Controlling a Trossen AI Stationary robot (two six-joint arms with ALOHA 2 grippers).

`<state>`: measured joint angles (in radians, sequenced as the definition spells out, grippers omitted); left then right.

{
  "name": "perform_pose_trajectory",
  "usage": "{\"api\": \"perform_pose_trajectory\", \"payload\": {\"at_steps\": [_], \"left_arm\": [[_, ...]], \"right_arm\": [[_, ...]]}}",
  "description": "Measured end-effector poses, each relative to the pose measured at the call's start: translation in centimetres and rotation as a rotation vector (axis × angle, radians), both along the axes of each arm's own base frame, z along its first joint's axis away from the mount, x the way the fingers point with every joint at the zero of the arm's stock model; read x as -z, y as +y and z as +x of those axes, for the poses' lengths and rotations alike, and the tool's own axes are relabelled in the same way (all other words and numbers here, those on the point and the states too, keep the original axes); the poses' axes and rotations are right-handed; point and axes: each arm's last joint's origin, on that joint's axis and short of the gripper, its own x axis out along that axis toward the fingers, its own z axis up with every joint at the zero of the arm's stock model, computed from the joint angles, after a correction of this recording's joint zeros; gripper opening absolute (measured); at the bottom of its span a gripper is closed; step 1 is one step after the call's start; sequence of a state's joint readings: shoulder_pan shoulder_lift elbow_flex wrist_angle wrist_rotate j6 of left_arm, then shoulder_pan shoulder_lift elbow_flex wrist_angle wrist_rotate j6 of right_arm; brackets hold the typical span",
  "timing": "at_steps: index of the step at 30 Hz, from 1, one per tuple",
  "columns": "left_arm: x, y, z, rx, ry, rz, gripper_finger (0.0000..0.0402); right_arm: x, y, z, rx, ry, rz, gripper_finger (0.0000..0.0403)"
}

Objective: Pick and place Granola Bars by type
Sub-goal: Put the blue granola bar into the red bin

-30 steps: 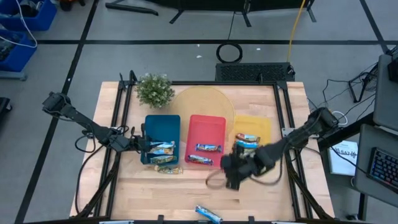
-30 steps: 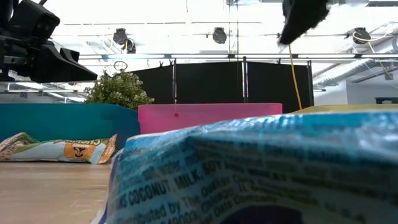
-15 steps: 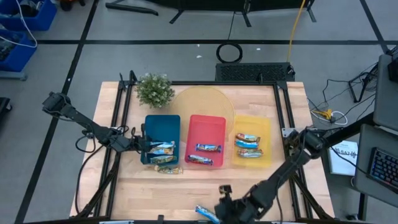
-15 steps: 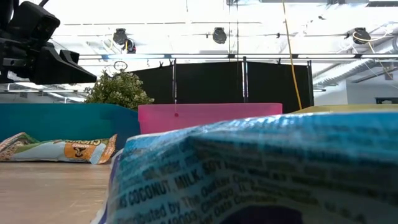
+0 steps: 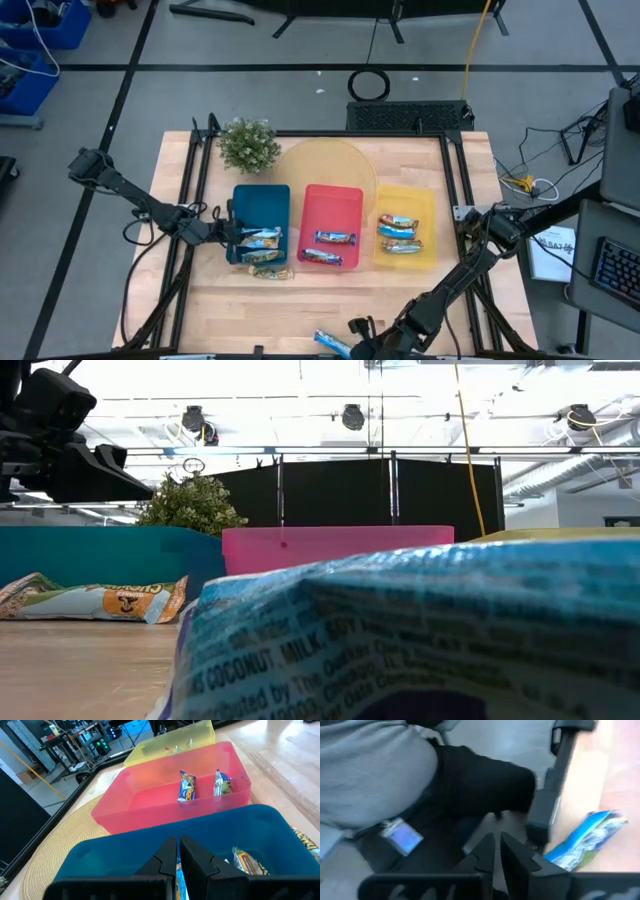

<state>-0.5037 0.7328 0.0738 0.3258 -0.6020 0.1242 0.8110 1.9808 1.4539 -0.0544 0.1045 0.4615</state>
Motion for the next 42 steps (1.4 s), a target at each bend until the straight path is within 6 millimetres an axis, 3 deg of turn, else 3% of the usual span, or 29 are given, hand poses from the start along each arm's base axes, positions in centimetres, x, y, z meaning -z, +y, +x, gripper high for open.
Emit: {"api": "perform_pose_trajectory", "payload": {"at_steps": [8, 14, 22, 31, 36, 42], "left_arm": [[0.0, 0.0, 0.0, -0.002, 0.001, -0.003, 0.0031], [0.0, 0.0, 0.0, -0.001, 0.002, -0.001, 0.0031], [0.0, 0.0, 0.0, -0.002, 0.003, -0.001, 0.0031], [0.1, 0.0, 0.0, -0.001, 0.006, 0.001, 0.0031], [0.1, 0.0, 0.0, -0.002, 0.006, 0.002, 0.0031], [0.1, 0.0, 0.0, -0.007, 0.004, -0.017, 0.0031]], "right_arm": [[2.5, -0.2, 0.3, -0.03, -0.063, 0.102, 0.0003], [6.4, -0.3, 1.7, -0.045, 0.037, 0.127, 0.0002], [7.9, -1.6, 2.3, 0.056, 0.112, 0.053, 0.0], [8.7, -4.3, 3.1, 0.189, 0.205, -0.089, 0.0], [9.1, -6.6, 2.8, 0.23, 0.342, -0.22, 0.0], [6.6, -7.3, 0.6, 0.293, 0.456, -0.263, 0.0]]}}
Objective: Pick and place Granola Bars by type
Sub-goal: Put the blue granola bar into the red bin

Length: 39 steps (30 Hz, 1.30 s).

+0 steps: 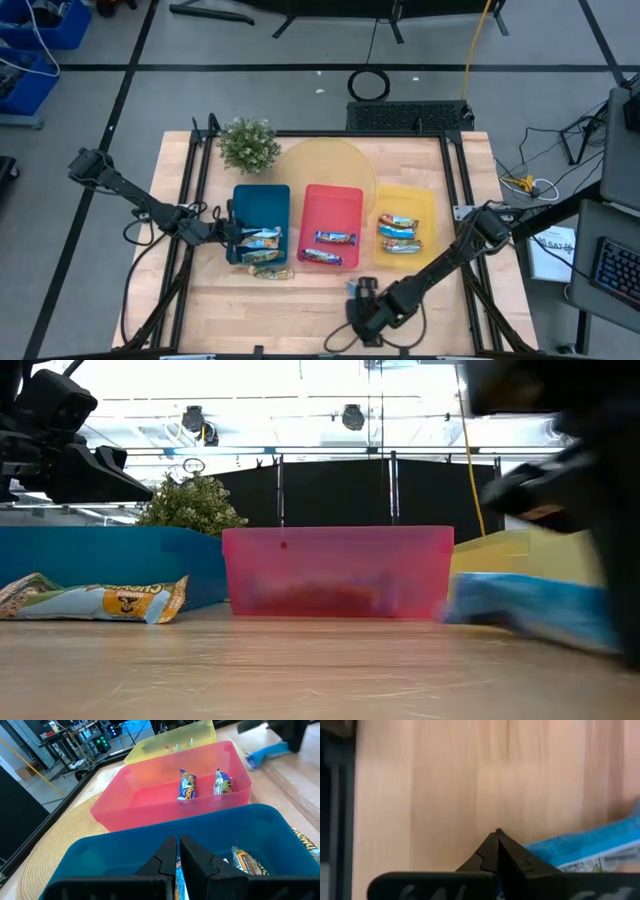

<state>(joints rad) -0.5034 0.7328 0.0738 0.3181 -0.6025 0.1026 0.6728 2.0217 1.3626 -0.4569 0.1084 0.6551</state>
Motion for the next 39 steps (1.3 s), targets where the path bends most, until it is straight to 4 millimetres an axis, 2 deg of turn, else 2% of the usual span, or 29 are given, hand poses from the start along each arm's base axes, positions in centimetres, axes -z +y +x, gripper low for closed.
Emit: {"api": "perform_pose_trajectory", "payload": {"at_steps": [3, 6, 10, 13, 17, 23, 29, 32, 39], "left_arm": [[0.0, 0.0, 0.0, 0.0, 0.0, 0.0, 0.0031], [0.0, 0.0, 0.0, 0.003, 0.001, 0.01, 0.0031], [0.0, 0.0, 0.0, 0.008, 0.003, 0.027, 0.0031], [0.0, 0.0, 0.0, 0.004, 0.001, 0.016, 0.0031], [0.0, 0.0, 0.0, -0.005, -0.003, -0.017, 0.0031], [0.0, 0.0, 0.0, 0.0, -0.001, -0.003, 0.0031], [0.0, 0.0, 0.0, -0.001, 0.002, -0.002, 0.0031], [0.0, 0.0, 0.0, 0.0, 0.005, 0.003, 0.0031], [0.1, 0.0, 0.0, 0.002, 0.007, 0.009, 0.0031]], "right_arm": [[-1.9, 0.8, -1.2, -0.036, -0.032, 0.024, 0.0], [-5.2, 1.3, -2.0, -0.045, -0.135, 0.067, 0.0], [-8.0, 0.9, -3.0, 0.053, -0.253, 0.045, 0.0], [-9.7, 0.3, -3.5, 0.136, -0.267, 0.086, 0.0005], [-9.1, -1.0, -4.2, 0.232, -0.081, 0.094, 0.0038], [-7.4, -2.9, -3.4, 0.355, 0.176, 0.151, 0.0129], [-6.4, -4.8, -1.5, 0.488, 0.224, 0.187, 0.0208], [-5.6, -5.4, -0.8, 0.525, 0.265, 0.2, 0.0223], [-3.4, -5.9, 0.2, 0.542, 0.326, 0.191, 0.0226]]}}
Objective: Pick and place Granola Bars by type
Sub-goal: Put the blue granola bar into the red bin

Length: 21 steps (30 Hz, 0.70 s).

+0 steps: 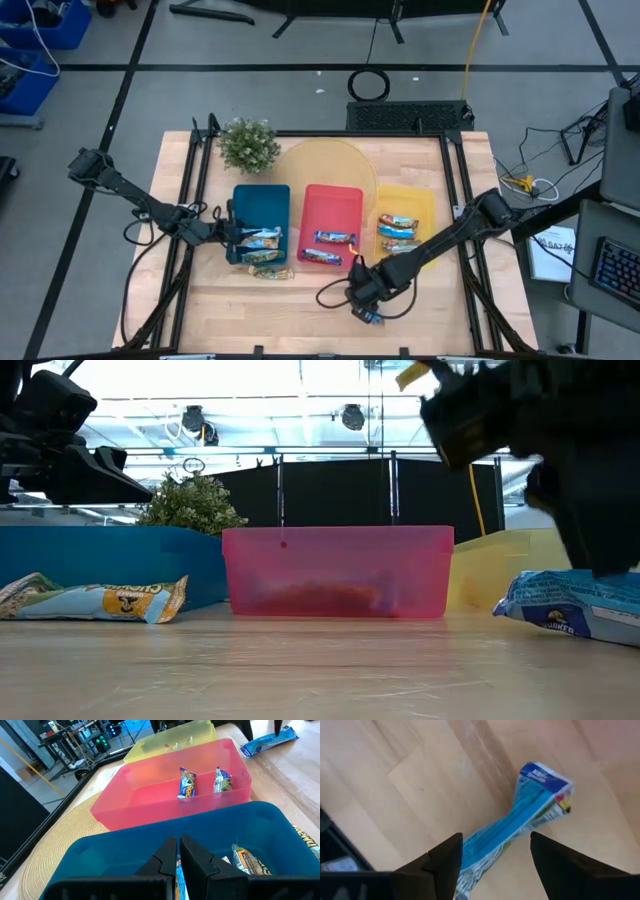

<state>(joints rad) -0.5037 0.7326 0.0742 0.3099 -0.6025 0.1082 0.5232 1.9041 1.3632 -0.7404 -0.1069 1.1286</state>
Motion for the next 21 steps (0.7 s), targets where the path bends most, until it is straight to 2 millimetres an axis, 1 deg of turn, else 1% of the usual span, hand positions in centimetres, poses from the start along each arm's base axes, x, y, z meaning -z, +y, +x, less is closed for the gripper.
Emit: {"api": "perform_pose_trajectory", "payload": {"at_steps": [5, 10, 15, 17, 21], "left_arm": [[0.0, 0.0, 0.0, 0.004, 0.002, 0.014, 0.0031], [0.0, 0.0, 0.0, 0.005, 0.002, 0.019, 0.0031], [0.0, 0.0, 0.0, 0.005, 0.002, 0.017, 0.0031], [0.0, 0.0, 0.0, 0.004, 0.002, 0.017, 0.0031], [0.0, 0.0, 0.0, 0.003, 0.002, 0.012, 0.0031]], "right_arm": [[1.8, 0.2, 0.5, -0.069, 0.028, 0.011, 0.0226], [3.3, 0.5, 0.7, -0.216, 0.032, -0.024, 0.022], [3.8, 1.7, 0.3, -0.425, -0.023, -0.058, 0.019], [3.9, 2.1, 0.0, -0.483, -0.042, -0.104, 0.0173], [3.9, 2.4, -0.4, -0.477, -0.036, -0.141, 0.0133]]}}
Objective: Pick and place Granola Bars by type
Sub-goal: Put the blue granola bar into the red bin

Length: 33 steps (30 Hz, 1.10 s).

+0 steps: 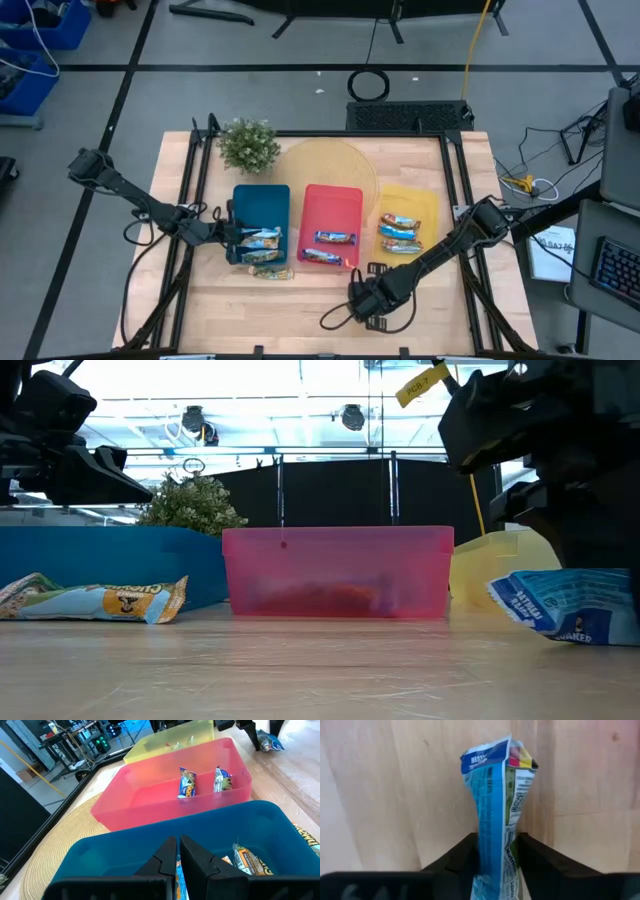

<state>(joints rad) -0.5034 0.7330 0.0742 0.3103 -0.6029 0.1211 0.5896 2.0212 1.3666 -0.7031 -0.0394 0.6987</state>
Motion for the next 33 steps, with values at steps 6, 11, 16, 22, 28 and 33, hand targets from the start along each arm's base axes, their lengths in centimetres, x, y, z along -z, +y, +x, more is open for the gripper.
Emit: {"api": "perform_pose_trajectory", "payload": {"at_steps": [6, 11, 16, 22, 28, 33], "left_arm": [[0.0, 0.0, 0.0, -0.001, 0.0, -0.002, 0.0031], [0.0, 0.0, 0.0, 0.0, 0.0, 0.001, 0.0031], [0.0, 0.0, 0.0, 0.002, 0.0, 0.004, 0.0031], [-0.1, 0.0, 0.0, 0.002, -0.007, 0.003, 0.0031], [-0.3, -0.1, 0.1, 0.004, -0.032, 0.0, 0.0031], [-0.5, -0.1, 0.1, 0.009, -0.043, 0.013, 0.0031]], "right_arm": [[-0.6, -0.1, -0.1, -0.019, -0.031, -0.021, 0.0068], [-2.1, 0.2, 0.2, -0.056, -0.123, 0.042, 0.0041], [-6.3, 0.6, 1.5, -0.105, -0.363, 0.15, 0.004], [-12.5, -1.7, 3.2, -0.133, -0.489, 0.111, 0.0036], [-14.0, -8.7, 6.2, -0.068, -0.489, -0.067, 0.0034], [-11.3, -15.4, 6.7, -0.008, -0.392, -0.176, 0.0034]]}}
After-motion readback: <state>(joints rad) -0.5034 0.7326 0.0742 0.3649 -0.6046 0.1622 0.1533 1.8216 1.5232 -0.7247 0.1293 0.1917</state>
